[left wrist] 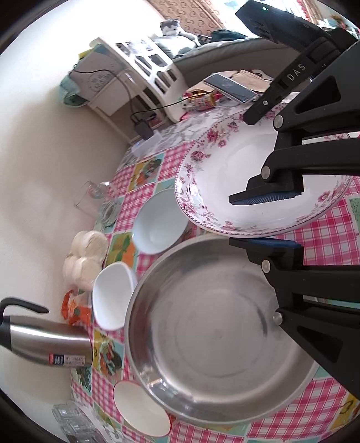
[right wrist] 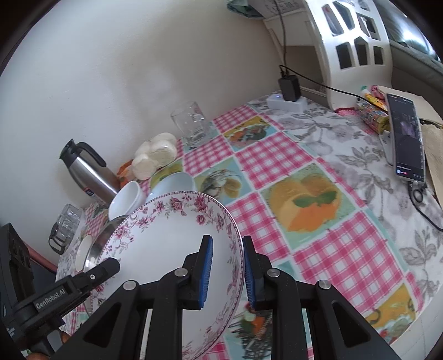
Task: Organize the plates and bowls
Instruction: 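Lift the pink-floral plate with the right tool over the steel basin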
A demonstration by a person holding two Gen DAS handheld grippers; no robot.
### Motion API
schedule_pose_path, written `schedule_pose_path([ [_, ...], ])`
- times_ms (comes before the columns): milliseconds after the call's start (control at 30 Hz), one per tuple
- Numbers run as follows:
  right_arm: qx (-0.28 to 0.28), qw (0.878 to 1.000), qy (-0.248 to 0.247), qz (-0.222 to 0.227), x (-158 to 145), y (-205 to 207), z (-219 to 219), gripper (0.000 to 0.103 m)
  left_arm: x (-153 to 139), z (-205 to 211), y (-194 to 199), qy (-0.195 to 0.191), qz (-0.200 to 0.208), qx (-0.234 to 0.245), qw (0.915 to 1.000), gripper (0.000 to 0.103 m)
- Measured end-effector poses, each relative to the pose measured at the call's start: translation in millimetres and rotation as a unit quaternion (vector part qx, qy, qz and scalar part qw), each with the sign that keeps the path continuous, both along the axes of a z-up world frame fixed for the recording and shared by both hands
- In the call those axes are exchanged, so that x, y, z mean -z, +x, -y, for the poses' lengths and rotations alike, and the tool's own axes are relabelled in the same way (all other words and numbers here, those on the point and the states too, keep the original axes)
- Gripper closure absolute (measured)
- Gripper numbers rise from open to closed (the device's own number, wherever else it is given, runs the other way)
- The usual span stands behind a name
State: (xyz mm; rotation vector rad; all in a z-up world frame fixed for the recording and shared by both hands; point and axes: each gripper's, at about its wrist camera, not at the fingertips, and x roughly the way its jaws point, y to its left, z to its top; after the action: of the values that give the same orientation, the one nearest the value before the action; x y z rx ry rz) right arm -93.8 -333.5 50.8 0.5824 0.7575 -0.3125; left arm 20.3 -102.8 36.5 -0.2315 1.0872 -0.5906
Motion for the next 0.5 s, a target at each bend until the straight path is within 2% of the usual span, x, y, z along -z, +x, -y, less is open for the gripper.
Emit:
schedule_pose_path([
  [500, -0.044, 0.999, 0.005, 0.006, -5.6, 37.4, -53.1, 0.08, -1.9, -64.8, 30.5, -0.037, -0.02, -0.075, 0.9963, 0.08],
])
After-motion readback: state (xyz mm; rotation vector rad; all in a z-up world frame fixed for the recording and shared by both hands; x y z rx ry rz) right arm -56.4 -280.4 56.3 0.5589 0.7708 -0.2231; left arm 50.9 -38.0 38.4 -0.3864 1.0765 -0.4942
